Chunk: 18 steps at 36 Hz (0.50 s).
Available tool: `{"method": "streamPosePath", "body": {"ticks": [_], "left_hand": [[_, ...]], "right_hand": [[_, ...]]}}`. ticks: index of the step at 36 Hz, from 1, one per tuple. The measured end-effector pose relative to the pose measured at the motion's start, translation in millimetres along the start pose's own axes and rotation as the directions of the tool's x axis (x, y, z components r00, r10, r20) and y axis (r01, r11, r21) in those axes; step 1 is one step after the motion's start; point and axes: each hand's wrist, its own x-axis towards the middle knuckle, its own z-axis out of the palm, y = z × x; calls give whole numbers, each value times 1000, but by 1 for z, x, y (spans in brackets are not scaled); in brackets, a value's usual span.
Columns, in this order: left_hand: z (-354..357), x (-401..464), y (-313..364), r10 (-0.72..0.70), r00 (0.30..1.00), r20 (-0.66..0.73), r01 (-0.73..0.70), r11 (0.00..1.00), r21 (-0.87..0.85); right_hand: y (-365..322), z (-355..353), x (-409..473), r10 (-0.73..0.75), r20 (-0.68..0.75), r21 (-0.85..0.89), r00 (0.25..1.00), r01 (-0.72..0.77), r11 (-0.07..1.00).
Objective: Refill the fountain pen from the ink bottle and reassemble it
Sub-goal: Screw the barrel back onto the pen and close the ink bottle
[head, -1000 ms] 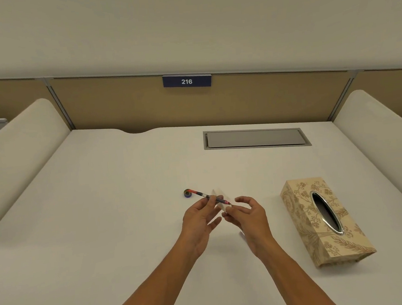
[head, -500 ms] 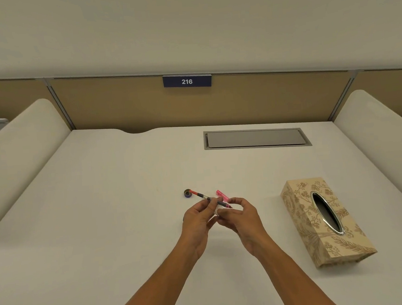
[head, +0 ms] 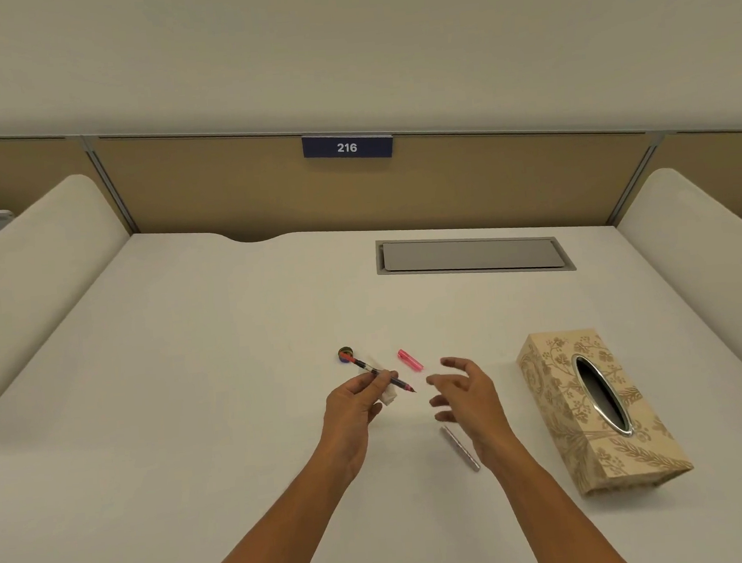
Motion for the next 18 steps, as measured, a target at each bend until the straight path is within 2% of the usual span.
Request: {"method": "streamPosePath", "body": {"ticks": [3, 7, 12, 18], "left_hand": [[-1, -3, -2, 30, 999, 37, -35, 988, 150], [1, -9, -2, 45, 994, 97, -71, 955, 287], [1, -9, -3, 50, 990, 129, -95, 922, 375], [2, -9, 1, 61, 989, 136, -112, 909, 402]], "right_hand": [[-14, 1, 5, -162, -32, -203, 986, 152, 967], [-38, 12, 5, -274, 104, -346, 956, 293, 892], [-50, 28, 6, -192, 268, -474, 944, 302, 827], [-53, 38, 6, -147, 309, -565, 939, 306, 767]]}}
